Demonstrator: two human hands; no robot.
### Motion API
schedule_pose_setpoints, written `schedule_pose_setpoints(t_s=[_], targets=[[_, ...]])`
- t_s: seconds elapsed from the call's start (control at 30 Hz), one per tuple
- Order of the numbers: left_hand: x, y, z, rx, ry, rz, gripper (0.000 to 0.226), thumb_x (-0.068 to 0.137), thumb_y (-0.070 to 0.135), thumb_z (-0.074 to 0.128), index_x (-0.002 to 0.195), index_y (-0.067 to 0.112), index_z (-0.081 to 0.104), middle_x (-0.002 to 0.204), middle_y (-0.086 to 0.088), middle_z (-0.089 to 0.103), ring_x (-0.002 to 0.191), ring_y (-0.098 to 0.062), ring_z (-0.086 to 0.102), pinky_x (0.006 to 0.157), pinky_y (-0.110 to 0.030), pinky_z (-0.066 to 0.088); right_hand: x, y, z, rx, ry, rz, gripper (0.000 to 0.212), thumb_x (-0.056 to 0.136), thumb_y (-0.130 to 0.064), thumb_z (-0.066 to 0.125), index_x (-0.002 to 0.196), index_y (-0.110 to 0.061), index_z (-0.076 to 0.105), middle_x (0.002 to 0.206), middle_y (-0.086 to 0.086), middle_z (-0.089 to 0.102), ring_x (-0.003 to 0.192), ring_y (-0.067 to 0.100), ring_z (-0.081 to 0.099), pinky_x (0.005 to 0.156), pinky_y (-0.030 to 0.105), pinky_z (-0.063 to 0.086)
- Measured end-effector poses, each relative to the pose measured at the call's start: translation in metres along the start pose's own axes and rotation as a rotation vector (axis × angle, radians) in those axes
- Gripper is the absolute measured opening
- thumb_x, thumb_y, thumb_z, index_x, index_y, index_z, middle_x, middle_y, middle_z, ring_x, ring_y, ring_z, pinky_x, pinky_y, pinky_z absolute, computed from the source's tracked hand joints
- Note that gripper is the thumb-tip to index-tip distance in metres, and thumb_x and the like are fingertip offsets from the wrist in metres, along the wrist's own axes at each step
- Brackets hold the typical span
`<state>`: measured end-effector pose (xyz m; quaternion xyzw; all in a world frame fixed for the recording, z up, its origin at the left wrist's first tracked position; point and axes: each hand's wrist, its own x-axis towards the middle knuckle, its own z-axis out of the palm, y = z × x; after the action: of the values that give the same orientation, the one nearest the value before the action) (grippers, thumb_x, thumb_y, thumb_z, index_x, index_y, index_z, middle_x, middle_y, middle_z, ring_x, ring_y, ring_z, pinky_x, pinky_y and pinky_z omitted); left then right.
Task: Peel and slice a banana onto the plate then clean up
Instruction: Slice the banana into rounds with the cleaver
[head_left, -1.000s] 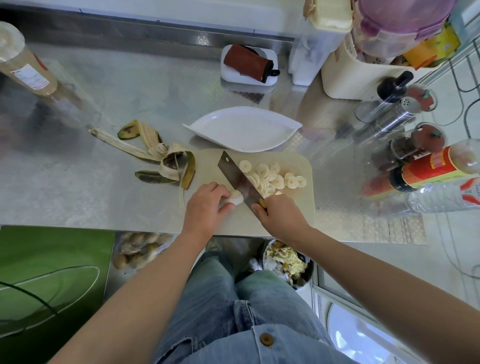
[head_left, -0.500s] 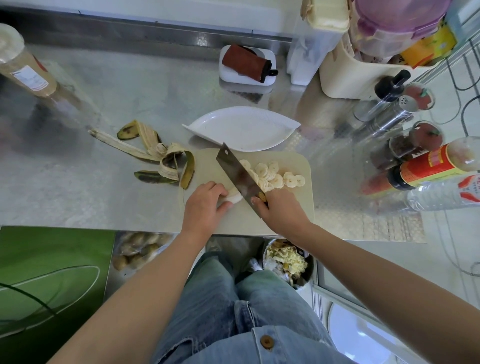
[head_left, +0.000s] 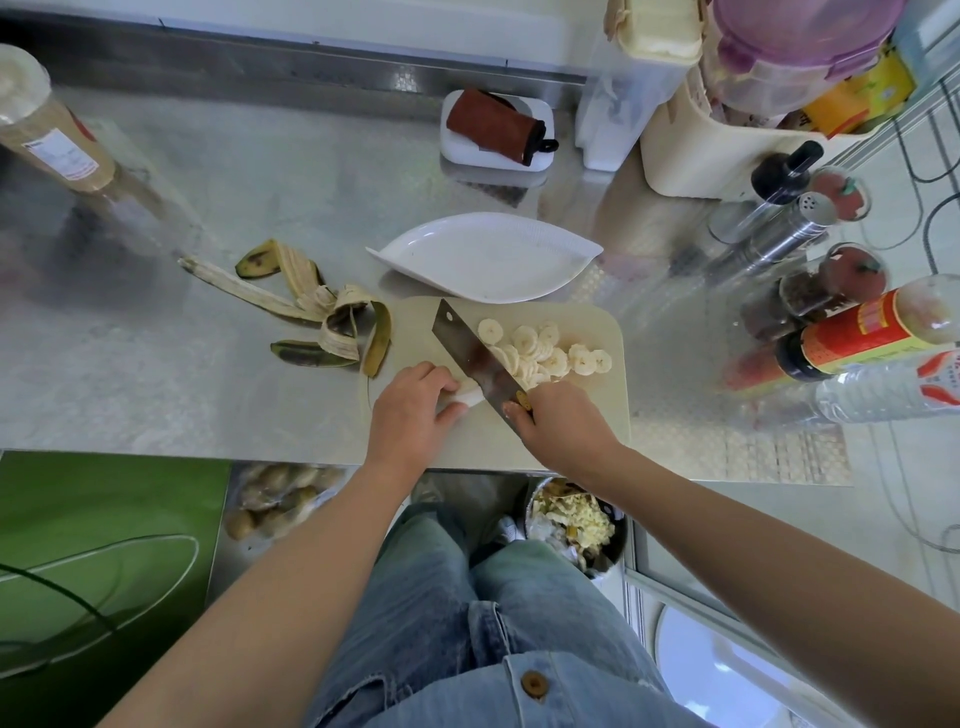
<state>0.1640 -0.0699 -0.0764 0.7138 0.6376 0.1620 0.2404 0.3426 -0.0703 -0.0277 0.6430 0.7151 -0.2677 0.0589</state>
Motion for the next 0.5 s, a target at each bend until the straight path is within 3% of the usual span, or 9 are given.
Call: schedule_pose_setpoints(t_s=[0.17,0.3,0.5], targets=[[0.0,-0.001,0.0,-0.017,0.007,0.0,0.023,0.079,0.023,0.074,0.098,0.013,0.064,0.097,-0.002,0.063,0.087,-0.017,0.053,0.071,-0.025,0.042,0.002,-0.004,0.01,0.019,-0.008,0.024,0.049,0.1,-0.034,0.041,0.055,-0.018,0.029,0.055,0.0,0.035,0.049,0.014,0.034,0.044,0.025,0.019],[0.0,-0.001,0.0,-0.022,0.007,0.002,0.024,0.079,0.024,0.075,0.097,0.013,0.064,0.095,-0.001,0.062,0.085,-0.015,0.052,0.07,-0.024,0.039,0.003,-0.004,0.014,0.033,-0.041,0.045,0.045,0.1,-0.034,0.041,0.061,-0.012,0.037,0.056,0.0,0.035,0.054,0.021,0.042,0.045,0.026,0.02],[0.0,-0.002,0.0,-0.018,0.002,0.004,0.023,0.08,0.024,0.074,0.099,0.013,0.064,0.098,-0.001,0.062,0.088,-0.016,0.053,0.071,-0.022,0.038,0.0,0.0,0.004,0.067,0.018,0.011,0.051,0.099,-0.034,0.044,0.053,-0.018,0.03,0.052,0.001,0.035,0.048,0.016,0.034,0.044,0.027,0.022]])
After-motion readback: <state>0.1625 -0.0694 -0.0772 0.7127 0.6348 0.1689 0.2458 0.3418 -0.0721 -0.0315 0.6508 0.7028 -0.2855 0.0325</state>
